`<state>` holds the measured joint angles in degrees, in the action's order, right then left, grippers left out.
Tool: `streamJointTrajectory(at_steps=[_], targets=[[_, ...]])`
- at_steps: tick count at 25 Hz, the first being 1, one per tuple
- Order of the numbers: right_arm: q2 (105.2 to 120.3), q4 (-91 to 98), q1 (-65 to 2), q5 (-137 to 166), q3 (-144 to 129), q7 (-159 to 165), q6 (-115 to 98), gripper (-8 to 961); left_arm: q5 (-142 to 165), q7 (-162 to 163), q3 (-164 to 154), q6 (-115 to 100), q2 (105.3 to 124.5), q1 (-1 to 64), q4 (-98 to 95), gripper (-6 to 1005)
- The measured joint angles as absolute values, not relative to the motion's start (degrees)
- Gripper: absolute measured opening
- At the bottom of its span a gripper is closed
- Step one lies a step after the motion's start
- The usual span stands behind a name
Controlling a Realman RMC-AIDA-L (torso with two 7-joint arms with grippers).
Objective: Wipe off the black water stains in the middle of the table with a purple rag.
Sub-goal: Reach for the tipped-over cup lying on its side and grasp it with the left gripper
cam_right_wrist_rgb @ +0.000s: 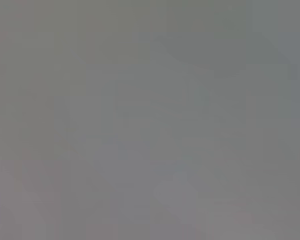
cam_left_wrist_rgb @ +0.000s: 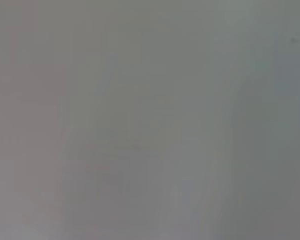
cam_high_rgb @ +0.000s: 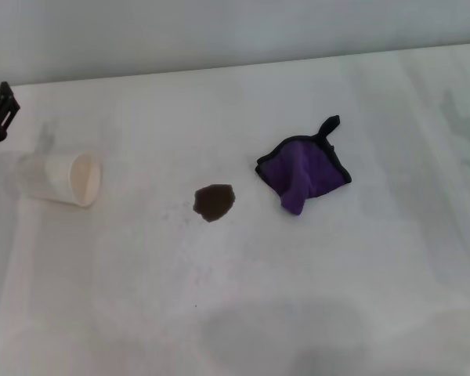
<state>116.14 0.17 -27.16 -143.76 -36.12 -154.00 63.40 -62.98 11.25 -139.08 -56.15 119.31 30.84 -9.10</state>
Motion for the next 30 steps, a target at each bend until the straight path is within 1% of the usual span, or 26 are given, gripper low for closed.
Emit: streamJointTrajectory(at_steps=[10,16,19,21,24,27,29,30], targets=[[116.20,-3.4,-26.4,-142.9,-36.8,-162.0,66.9,847,-62.2,10.2,-139.6,-61.1,119.51,26.0,-11.8,887],[116.19,-4.3,-26.4,-142.9,-37.1,-162.3,67.4,849,-62.6,10.6,-139.1,-61.4,119.46,24.8,-12.5,888],[116.19,-4.3,-26.4,-142.9,-37.1,-162.3,67.3,847,-62.0,10.7,-139.3,-62.0,119.04,26.4,-12.5,888],[116.19,-4.3,-26.6,-142.9,-37.1,-162.3,67.2,846,-61.3,11.0,-139.5,-62.0,118.66,29.4,-11.1,888],[116.19,-4.3,-26.9,-142.9,-37.1,-162.3,67.1,845,-59.8,11.8,-139.4,-62.0,118.35,31.1,-10.6,888],[116.08,-4.0,-26.9,-142.9,-36.9,-162.3,66.9,844,-53.9,14.7,-139.2,-62.3,117.17,33.4,-10.5,888],[116.03,-3.8,-27.1,-142.9,-36.7,-162.3,66.7,844,-50.1,18.1,-139.2,-62.4,115.98,34.9,-10.5,887],[115.99,-3.7,-27.2,-142.9,-36.6,-162.3,66.6,844,-47.0,21.6,-139.3,-62.4,115.00,35.9,-10.5,887]])
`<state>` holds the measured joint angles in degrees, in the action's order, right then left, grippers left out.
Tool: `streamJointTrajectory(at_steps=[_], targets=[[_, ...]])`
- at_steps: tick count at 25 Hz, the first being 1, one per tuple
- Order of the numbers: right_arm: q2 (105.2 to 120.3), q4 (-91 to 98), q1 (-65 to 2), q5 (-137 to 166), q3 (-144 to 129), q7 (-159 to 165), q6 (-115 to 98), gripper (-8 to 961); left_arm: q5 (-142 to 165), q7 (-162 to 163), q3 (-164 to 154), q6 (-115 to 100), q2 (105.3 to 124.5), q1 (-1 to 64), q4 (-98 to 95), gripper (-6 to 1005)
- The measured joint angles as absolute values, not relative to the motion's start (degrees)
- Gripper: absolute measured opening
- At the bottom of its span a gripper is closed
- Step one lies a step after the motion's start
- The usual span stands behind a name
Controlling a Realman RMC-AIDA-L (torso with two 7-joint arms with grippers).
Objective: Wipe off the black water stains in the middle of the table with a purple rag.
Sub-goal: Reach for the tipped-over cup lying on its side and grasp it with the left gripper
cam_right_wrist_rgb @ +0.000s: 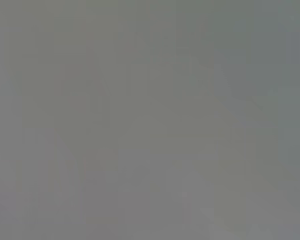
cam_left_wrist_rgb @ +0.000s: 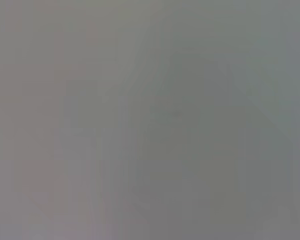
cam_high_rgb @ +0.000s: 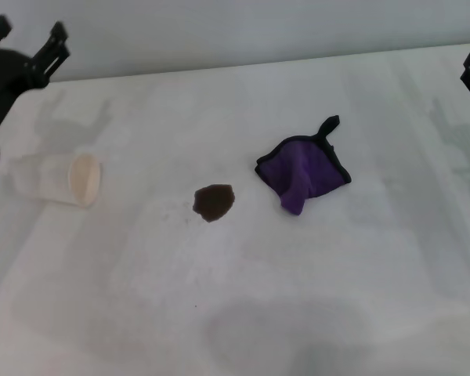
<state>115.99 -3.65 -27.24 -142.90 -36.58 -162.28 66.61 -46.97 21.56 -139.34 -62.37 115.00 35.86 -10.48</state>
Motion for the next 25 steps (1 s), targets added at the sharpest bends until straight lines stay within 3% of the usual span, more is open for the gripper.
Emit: streamJointTrajectory(at_steps=[7,13,17,18,20,23,25], targets=[[115.85,-2.1,-28.8,-142.9,-36.4,-162.3,63.2,844,-22.1,50.1,-139.4,-63.5,107.45,41.2,-8.7,887],[115.69,-0.9,-28.7,-142.9,-36.5,-162.3,61.4,844,-7.0,67.2,-140.1,-72.9,105.03,47.1,2.6,888],[115.72,-0.2,-29.2,-142.9,-36.5,-162.3,58.3,844,-3.9,78.0,-151.9,-77.2,105.73,51.9,13.9,886],[115.73,0.0,-29.4,-142.9,-36.5,-162.3,57.4,844,-4.7,81.8,-159.9,-80.1,107.42,54.3,21.2,886],[115.74,0.2,-29.6,-143.0,-36.5,-162.3,56.5,844,-5.0,82.8,-162.1,-81.6,108.10,55.1,24.2,885],[115.82,0.2,-29.7,-143.1,-36.5,-162.3,56.2,844,-5.5,79.5,-164.1,-89.0,111.56,58.4,38.7,883],[115.84,0.3,-29.7,-143.2,-36.5,-162.3,56.2,844,-4.7,75.8,-164.0,-91.5,112.59,60.1,43.9,882]])
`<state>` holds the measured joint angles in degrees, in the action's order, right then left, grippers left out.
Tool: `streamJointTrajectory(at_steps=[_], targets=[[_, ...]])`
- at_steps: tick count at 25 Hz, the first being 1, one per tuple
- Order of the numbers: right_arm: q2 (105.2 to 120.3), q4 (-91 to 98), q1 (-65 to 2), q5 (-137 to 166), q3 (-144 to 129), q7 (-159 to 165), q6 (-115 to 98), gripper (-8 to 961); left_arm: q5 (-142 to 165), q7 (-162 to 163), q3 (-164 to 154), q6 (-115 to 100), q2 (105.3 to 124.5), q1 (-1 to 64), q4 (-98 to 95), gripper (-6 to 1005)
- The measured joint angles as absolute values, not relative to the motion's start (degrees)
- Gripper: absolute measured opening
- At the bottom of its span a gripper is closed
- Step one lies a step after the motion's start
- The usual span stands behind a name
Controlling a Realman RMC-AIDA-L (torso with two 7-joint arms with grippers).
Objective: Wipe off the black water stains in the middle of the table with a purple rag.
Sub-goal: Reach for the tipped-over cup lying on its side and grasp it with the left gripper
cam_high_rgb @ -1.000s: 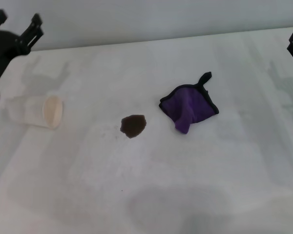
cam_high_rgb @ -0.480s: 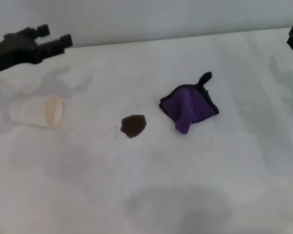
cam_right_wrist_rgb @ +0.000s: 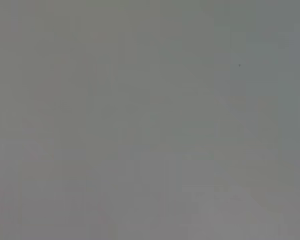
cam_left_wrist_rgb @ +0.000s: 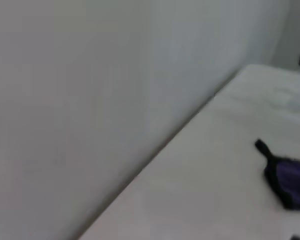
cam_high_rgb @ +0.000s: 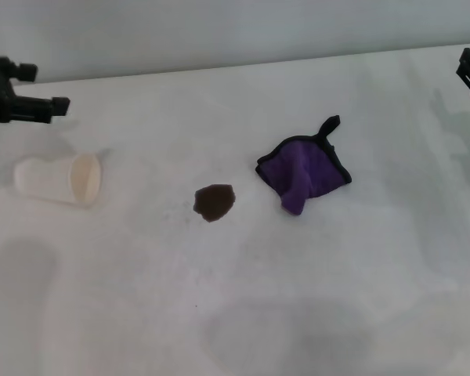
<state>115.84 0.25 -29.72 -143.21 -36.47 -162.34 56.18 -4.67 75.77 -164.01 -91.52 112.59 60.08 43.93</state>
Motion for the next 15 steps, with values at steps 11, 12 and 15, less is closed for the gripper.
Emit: streamJointTrajectory(at_steps=[11,12,15], targets=[[116.02,-0.2,-29.7,-143.5,-36.4,-162.3,55.7,845,17.2,67.4,-163.5,-96.0,113.23,69.4,49.8,872],[116.03,-0.2,-29.8,-143.5,-36.4,-162.3,55.7,845,21.7,67.3,-163.5,-96.4,114.17,71.3,50.3,872],[116.07,-0.3,-30.2,-143.5,-36.4,-162.1,55.6,845,25.2,67.1,-163.5,-96.7,115.38,72.9,51.7,868]])
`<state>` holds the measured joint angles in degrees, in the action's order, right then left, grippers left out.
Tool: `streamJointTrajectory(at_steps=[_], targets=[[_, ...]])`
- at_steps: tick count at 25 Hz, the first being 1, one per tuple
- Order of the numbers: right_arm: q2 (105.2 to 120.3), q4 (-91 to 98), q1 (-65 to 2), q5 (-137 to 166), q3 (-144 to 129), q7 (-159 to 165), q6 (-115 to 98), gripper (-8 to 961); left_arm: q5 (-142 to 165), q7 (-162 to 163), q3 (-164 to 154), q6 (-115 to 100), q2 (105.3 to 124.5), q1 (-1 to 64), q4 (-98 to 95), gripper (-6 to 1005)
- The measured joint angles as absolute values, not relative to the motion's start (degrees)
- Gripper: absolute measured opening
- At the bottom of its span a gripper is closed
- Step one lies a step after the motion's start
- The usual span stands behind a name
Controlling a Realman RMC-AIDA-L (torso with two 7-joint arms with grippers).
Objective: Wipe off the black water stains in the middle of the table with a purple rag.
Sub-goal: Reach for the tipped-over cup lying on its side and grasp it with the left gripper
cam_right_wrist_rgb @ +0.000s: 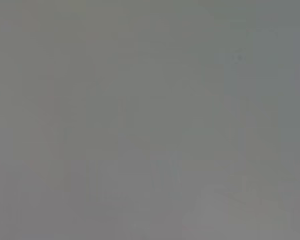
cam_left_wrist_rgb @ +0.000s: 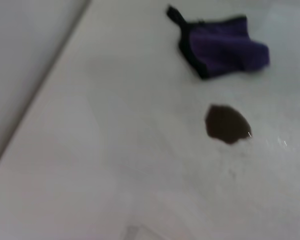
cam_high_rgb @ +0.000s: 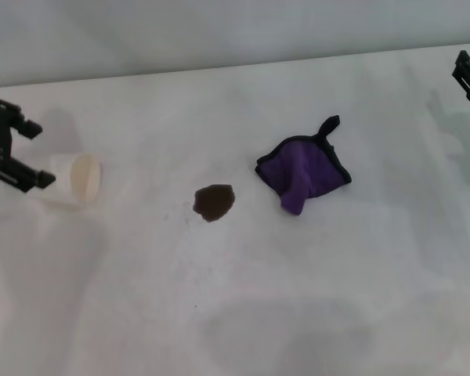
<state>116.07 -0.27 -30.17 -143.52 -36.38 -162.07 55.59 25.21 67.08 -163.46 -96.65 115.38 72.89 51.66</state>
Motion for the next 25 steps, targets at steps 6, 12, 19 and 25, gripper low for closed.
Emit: streamJointTrajectory(at_steps=[6,12,19,25], targets=[[116.14,-0.4,-31.8,-143.5,-36.4,-161.7,53.4,845,30.9,61.8,-163.4,-96.8,118.77,76.3,58.3,866],[116.20,-0.5,-33.0,-143.5,-36.3,-161.7,51.3,845,36.1,58.5,-163.3,-94.8,118.81,77.3,55.7,865],[116.20,-0.8,-32.9,-143.5,-34.9,-161.6,50.9,845,39.6,55.2,-163.3,-88.2,118.84,76.9,52.7,866],[116.20,-1.7,-33.9,-143.5,-33.0,-161.6,50.2,845,39.3,51.1,-163.3,-84.3,118.78,77.0,50.5,867]])
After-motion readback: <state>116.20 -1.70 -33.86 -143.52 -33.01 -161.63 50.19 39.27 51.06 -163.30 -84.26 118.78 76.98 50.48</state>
